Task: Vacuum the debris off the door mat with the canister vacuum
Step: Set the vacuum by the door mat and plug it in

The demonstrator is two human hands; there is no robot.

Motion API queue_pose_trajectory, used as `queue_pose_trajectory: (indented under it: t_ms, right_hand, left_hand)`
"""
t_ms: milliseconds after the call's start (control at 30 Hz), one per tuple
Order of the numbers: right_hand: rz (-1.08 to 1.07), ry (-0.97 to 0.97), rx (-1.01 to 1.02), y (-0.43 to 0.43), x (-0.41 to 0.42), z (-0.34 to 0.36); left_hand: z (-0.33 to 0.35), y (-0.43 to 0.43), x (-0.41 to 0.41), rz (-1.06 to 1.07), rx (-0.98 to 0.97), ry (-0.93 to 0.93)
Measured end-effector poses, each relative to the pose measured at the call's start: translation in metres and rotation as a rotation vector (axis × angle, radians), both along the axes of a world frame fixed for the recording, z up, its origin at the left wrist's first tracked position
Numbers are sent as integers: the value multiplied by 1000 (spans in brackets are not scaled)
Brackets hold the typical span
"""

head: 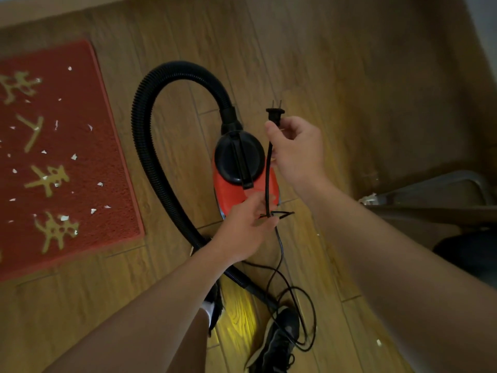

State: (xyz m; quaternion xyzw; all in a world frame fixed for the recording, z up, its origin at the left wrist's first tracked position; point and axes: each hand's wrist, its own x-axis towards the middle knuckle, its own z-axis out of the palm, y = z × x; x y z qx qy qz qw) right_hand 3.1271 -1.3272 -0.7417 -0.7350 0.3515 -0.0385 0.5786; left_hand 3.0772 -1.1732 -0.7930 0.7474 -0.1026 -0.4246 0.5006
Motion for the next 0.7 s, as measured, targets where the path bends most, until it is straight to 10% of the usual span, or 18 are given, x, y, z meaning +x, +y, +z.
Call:
queue_pose_trajectory:
  t_ms: [700]
  right_hand:
    - [-63,-118,-10,-52,-66,151]
  left_hand:
    - [146,-46,-46,-40,-95,-36]
